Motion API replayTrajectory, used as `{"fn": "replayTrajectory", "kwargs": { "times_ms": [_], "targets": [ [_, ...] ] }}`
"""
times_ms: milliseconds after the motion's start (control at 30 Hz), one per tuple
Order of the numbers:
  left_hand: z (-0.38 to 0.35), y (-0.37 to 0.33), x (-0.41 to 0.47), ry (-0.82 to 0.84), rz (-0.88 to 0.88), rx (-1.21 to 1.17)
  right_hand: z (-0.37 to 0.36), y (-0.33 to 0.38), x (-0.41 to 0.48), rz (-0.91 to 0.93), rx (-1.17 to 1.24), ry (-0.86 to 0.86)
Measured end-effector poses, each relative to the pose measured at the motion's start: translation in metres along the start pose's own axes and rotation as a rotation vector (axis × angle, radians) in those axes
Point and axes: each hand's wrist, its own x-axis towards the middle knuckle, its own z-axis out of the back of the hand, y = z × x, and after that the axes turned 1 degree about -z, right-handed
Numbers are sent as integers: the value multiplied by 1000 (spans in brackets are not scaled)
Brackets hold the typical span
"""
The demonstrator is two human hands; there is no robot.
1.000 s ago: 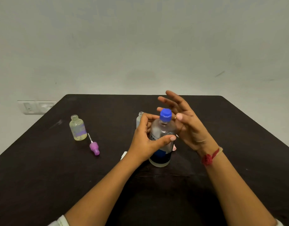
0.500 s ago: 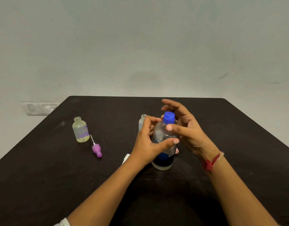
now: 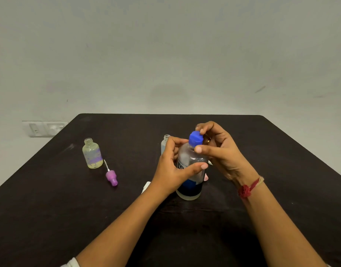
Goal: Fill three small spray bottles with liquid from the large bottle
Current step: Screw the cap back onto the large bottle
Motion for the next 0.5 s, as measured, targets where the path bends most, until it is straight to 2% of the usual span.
{"fn": "replayTrajectory", "kwargs": {
  "times_ms": [167,300,500],
  "targets": [
    [1,-1,0,7,6,-6,0,5,-2,-13,143,108],
    [1,-1,-1,2,9,-12,-1,7,-2,-22,10,50],
    [0,-1,1,2,17,-10,-8,4,0,63,-157,-52]
  ]
}}
